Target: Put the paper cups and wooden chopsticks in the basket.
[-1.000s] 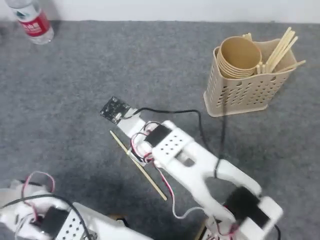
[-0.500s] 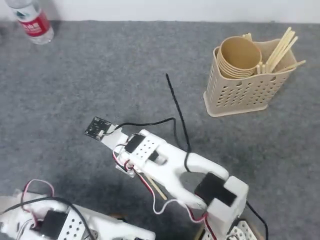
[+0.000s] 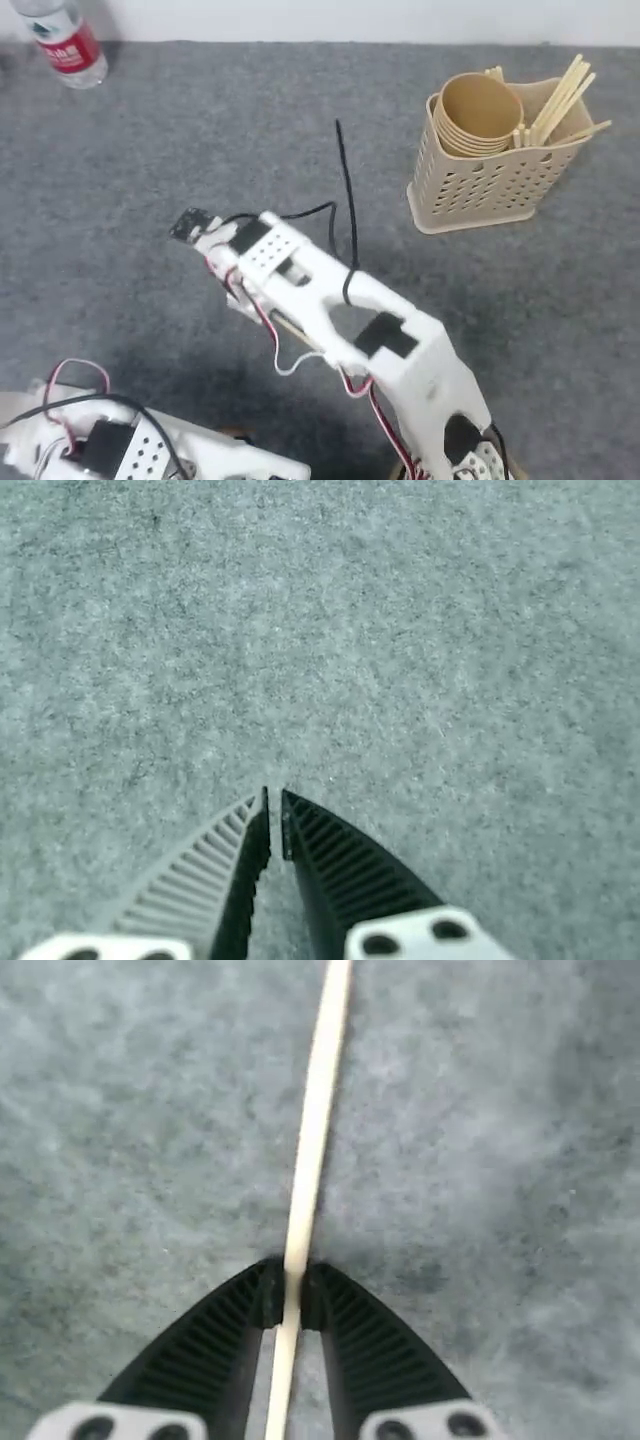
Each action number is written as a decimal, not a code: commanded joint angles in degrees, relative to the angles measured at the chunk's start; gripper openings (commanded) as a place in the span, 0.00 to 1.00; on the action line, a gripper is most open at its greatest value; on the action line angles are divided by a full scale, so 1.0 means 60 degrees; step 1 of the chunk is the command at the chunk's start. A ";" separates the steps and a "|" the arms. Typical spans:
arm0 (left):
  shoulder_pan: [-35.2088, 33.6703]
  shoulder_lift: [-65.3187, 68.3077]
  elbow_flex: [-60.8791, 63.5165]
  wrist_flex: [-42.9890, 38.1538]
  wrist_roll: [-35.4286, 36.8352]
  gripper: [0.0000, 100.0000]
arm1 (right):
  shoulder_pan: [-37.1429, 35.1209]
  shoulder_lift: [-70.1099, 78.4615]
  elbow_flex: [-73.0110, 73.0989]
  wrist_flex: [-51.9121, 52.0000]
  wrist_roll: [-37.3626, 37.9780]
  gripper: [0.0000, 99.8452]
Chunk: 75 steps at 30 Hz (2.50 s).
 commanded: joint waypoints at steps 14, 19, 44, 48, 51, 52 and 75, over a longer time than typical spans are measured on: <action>0.0689 -0.0147 0.0183 0.0088 -0.0103 0.02 | 0.2982 -0.4168 -0.5656 0.3744 0.1685 0.01; 0.1495 -0.0147 0.0183 0.0088 -0.0059 0.02 | 0.3919 -0.6205 -0.6593 0.3861 0.2535 0.01; 1.2059 -0.0117 0.0256 -0.0938 0.3326 0.02 | 0.8330 -1.3590 0.0410 0.0198 -0.0557 0.01; 1.2059 -0.0117 0.0256 -0.0894 0.2740 0.02 | 0.8388 -1.5407 0.4132 -0.2835 -0.0454 0.01; 1.2044 -0.0117 0.0256 -0.0879 0.2242 0.02 | 0.8828 -1.6227 0.6315 -0.5311 -0.0293 0.01; 1.2044 -0.0117 0.0256 -0.0864 0.2154 0.02 | 0.8916 -1.6256 0.6725 -0.5927 -0.0161 0.01; 1.2762 -0.0088 0.0256 -0.0498 0.1788 0.01 | 1.0029 -1.0044 0.8571 -1.5905 0.0234 0.01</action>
